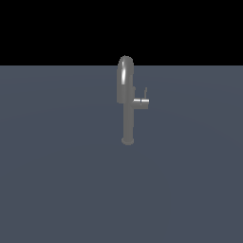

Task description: Turn on the faucet by rotating a designated handle.

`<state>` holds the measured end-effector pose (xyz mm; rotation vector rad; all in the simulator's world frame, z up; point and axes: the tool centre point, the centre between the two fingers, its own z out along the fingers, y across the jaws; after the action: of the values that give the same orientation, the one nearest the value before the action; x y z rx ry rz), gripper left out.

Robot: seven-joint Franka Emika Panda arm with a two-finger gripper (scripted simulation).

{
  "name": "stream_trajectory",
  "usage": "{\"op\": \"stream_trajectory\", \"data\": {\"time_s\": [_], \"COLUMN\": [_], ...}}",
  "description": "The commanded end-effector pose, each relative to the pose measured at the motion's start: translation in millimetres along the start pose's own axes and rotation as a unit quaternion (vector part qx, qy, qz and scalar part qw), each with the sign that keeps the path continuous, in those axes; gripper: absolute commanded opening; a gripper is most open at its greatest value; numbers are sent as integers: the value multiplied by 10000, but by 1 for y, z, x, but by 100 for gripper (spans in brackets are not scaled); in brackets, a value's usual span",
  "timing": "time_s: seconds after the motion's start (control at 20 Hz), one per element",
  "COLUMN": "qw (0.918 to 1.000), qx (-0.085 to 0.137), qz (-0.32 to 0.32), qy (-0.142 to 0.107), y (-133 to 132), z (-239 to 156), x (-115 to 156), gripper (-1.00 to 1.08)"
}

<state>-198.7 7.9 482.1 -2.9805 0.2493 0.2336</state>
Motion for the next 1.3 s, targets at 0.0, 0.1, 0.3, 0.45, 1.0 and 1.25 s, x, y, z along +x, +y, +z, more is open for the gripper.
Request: {"op": "stream_trajectory", "data": {"time_s": [0.0, 0.1, 0.3, 0.45, 1.0, 1.25], "qw": [9994, 9980, 9928, 9865, 9436, 9118], "qx": [208, 379, 729, 998, 2029, 2523], "qz": [209, 377, 719, 981, 1967, 2433], "qy": [-180, -327, -626, -855, -1725, -2139], "y": [0, 0, 1, 3, 18, 29], "z": [1, 1, 4, 7, 29, 45], "x": [15, 27, 51, 70, 139, 169], "gripper": [-100, -100, -100, -100, -100, -100]}}
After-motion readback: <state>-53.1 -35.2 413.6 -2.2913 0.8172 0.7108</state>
